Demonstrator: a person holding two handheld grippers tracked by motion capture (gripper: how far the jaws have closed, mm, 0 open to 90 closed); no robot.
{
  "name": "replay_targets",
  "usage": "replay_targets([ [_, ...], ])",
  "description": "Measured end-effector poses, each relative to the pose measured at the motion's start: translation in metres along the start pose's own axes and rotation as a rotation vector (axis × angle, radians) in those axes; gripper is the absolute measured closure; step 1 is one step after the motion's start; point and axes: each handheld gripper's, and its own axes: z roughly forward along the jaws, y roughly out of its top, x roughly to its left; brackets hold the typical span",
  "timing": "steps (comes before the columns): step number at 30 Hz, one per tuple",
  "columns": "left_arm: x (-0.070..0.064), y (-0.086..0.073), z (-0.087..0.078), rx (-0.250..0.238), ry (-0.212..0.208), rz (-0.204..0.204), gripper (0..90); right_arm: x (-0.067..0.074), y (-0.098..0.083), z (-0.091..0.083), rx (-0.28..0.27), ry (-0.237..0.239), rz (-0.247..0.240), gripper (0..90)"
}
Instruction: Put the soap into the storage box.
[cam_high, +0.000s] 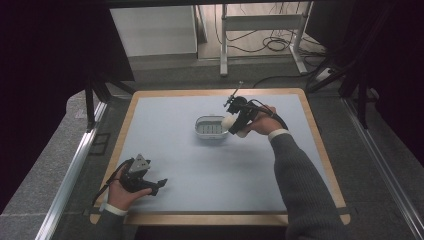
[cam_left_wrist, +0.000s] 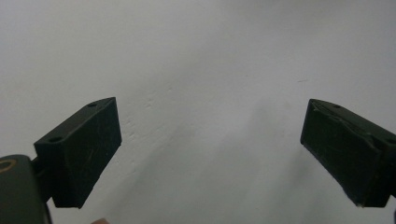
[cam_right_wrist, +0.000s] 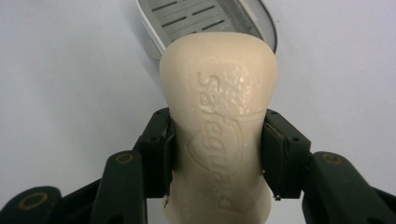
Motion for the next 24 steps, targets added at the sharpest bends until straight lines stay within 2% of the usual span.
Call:
replay_targets([
  [19,0.0,0.0,0.0,0.001,0.0,-0.002,5.6,-0.011,0.023,0.008,-0.014,0.009,-0.027,49.5],
  [24,0.0,0.0,0.0,-0.001,0.0,-0.002,5.6,-0.011,0.033,0.013,-0.028,0.007,-0.054,49.5],
])
